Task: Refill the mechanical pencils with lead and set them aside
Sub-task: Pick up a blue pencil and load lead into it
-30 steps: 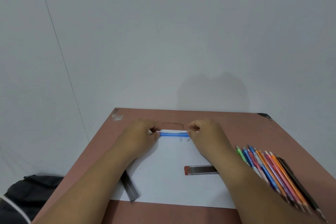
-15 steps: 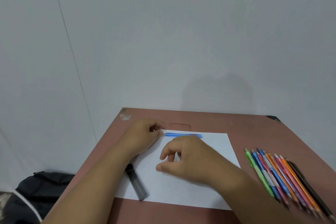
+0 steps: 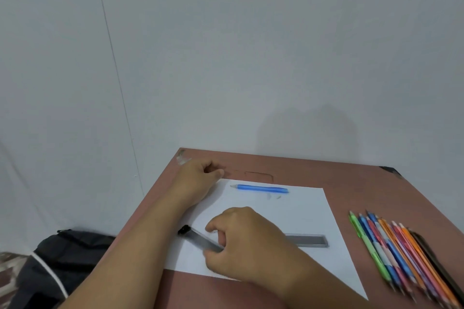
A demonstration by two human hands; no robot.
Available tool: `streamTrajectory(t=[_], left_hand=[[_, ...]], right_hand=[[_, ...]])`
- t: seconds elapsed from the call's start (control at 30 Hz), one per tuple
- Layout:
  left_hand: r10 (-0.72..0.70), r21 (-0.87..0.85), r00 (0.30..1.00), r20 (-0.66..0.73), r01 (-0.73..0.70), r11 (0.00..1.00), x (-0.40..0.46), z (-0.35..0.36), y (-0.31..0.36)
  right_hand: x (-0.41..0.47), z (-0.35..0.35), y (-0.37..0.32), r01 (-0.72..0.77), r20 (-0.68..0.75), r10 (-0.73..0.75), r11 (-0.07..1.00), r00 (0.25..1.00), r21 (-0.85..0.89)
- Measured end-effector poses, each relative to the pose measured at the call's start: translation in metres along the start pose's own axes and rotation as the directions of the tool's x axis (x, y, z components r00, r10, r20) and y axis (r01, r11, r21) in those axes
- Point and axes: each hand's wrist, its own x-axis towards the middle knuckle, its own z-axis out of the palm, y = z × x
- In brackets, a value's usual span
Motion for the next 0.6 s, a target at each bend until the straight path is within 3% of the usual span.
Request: streamTrajectory(t=[0.23, 0.47, 0.6], left_hand=[[0.065, -0.008, 0.994, -0.091, -0.066, 0.998, -0.005, 0.010, 0.005], [0.123, -0.004, 0.991, -0.052, -0.123, 0.992, -0.009, 0.015, 0.009], [0.099, -0.118, 0.991, -0.090, -0.110, 0.987, -0.012, 0.014, 0.013]], right_hand=[[0.003, -0.022, 0.028, -0.174, -0.050, 0.179, 0.981, 0.983, 0.089], [0.009, -0.017, 0.036, -0.109, -0.116, 0.102, 0.992, 0.988, -0.059], [0.013, -0.018, 0.043, -0.138, -0.160, 0.129, 0.989, 0.979, -0.044]])
